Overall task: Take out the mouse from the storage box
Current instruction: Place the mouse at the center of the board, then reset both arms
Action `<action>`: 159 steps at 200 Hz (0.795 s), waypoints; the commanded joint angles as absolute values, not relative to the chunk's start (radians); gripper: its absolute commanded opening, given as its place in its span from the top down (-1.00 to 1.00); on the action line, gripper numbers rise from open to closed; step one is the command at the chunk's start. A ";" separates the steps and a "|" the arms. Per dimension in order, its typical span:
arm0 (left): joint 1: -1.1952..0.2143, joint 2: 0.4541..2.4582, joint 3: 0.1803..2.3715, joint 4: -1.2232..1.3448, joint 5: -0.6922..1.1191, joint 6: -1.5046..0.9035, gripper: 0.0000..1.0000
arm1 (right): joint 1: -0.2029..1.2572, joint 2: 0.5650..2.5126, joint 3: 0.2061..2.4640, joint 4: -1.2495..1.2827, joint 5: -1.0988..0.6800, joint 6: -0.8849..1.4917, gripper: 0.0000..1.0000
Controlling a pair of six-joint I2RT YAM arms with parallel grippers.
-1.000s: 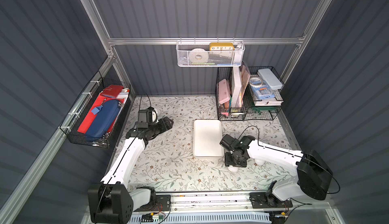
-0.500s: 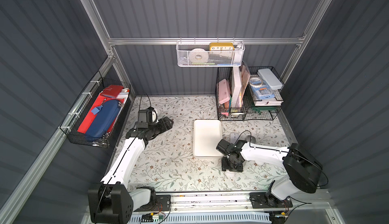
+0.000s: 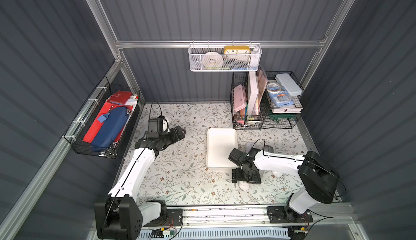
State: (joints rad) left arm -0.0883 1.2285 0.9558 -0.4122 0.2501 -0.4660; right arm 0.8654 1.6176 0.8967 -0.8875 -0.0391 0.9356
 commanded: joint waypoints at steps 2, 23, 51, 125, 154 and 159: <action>-0.093 1.209 0.954 -0.421 0.255 -0.466 -0.72 | 0.871 1.579 0.916 -0.943 -0.003 0.956 -0.98; -0.093 1.207 0.964 -0.429 0.255 -0.461 -0.73 | 0.889 1.482 0.933 -0.977 0.020 0.976 -0.98; -0.093 1.223 1.012 -0.433 0.244 -0.446 -0.89 | 0.919 1.308 1.036 -1.040 0.083 0.990 -0.98; -0.092 1.409 1.370 -0.505 0.018 -0.510 -0.98 | 0.719 1.152 1.291 -0.723 0.668 0.607 -0.98; -0.092 1.419 1.371 -0.444 0.024 -0.506 -0.98 | 0.618 1.098 1.118 -0.315 0.662 0.341 -0.98; -0.092 1.410 1.362 -0.404 0.049 -0.491 -0.98 | 0.598 1.100 1.103 -0.283 0.650 0.313 -0.98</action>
State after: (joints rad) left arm -0.0910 1.4113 1.3769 -0.4736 0.0513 -0.5022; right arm 0.6582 1.1061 1.1954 -0.6243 0.5877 0.5625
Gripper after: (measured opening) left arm 0.992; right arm 0.990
